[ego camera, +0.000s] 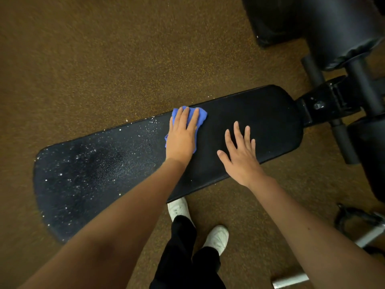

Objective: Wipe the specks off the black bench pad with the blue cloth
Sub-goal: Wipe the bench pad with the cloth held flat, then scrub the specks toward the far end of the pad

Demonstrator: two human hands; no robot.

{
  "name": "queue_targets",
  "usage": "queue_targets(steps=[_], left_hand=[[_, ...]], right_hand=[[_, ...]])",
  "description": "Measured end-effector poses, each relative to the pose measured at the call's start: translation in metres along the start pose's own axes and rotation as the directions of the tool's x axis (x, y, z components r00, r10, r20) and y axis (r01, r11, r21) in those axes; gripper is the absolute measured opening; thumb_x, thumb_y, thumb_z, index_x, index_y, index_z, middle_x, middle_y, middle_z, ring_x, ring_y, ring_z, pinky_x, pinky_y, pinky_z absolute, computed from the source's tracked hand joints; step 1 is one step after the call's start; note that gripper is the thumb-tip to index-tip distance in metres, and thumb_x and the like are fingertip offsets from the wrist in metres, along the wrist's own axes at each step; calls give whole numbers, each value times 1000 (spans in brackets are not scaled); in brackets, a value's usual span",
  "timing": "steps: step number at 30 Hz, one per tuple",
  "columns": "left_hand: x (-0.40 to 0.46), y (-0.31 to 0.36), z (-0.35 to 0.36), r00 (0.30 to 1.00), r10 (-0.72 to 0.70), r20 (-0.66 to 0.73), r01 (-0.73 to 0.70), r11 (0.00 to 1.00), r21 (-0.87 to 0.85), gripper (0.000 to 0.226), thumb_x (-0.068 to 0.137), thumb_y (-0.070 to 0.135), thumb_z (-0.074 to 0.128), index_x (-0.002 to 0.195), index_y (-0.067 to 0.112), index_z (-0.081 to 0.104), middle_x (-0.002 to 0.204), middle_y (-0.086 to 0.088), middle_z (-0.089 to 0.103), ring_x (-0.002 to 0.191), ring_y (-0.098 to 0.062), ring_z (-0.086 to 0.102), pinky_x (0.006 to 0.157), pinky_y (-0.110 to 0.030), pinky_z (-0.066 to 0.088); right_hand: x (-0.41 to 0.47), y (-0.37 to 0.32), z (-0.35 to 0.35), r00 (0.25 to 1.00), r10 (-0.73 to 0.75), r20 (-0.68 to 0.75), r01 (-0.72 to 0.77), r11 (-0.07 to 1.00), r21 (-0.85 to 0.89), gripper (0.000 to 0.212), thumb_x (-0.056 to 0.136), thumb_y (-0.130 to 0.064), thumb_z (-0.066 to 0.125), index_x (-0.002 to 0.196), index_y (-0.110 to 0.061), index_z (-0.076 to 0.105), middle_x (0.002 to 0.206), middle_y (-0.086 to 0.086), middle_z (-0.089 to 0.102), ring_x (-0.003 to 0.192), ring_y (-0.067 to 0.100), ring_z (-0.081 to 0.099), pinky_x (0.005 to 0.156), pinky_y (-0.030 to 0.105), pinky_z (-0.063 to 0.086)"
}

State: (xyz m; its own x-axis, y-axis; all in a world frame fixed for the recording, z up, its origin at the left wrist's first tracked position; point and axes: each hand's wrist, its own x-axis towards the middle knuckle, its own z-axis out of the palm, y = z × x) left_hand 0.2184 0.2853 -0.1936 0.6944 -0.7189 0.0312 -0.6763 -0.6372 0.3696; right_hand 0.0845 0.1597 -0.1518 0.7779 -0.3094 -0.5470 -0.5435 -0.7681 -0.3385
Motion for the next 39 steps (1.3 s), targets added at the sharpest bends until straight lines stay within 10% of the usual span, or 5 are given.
queue_targets(steps=[6, 11, 17, 27, 39], left_hand=[[-76, 14, 7, 979, 203, 33, -202, 979, -5, 67, 79, 5, 64, 139, 7, 34, 140, -25, 40, 133, -39, 28, 104, -58, 29], [-103, 23, 4, 992, 120, 49, -121, 992, 19, 87, 65, 4, 78, 139, 9, 34, 140, -22, 41, 132, -38, 32, 104, -55, 28], [-54, 29, 8, 968, -241, -68, 239, 970, -39, 58, 88, 2, 55, 142, 7, 33, 143, -23, 36, 135, -40, 28, 110, -55, 24], [-104, 63, 18, 976, -214, -40, 214, 977, -15, 78, 76, 4, 67, 142, 8, 26, 143, -24, 37, 135, -40, 28, 108, -53, 22], [-103, 77, 18, 897, -442, -8, 438, 891, -120, 48, 95, 21, 28, 140, 4, 32, 140, -24, 39, 134, -38, 32, 106, -55, 30]], right_hand=[[-1, 1, 5, 999, -18, -35, 18, 1000, 5, 65, 98, -44, 30, 149, -19, -1, 153, 2, -27, 137, 26, -30, 110, 42, -15], [-1, -2, 2, 1000, 1, -20, -1, 1000, -31, 65, 98, -44, 29, 149, -18, -1, 153, 3, -27, 138, 27, -29, 111, 44, -12], [-2, -3, -6, 999, 11, 31, -11, 1000, -13, 62, 99, -46, 25, 150, -19, 2, 154, 2, -24, 139, 27, -26, 113, 44, -8], [-24, -3, 8, 993, -108, 36, 109, 994, -19, 58, 100, -39, 25, 149, -22, -2, 156, -1, -20, 141, 19, -21, 115, 40, -3], [-28, -6, 15, 992, -128, 20, 129, 992, -16, 55, 101, -37, 22, 149, -24, 0, 157, -3, -15, 141, 22, -20, 114, 43, -4]])
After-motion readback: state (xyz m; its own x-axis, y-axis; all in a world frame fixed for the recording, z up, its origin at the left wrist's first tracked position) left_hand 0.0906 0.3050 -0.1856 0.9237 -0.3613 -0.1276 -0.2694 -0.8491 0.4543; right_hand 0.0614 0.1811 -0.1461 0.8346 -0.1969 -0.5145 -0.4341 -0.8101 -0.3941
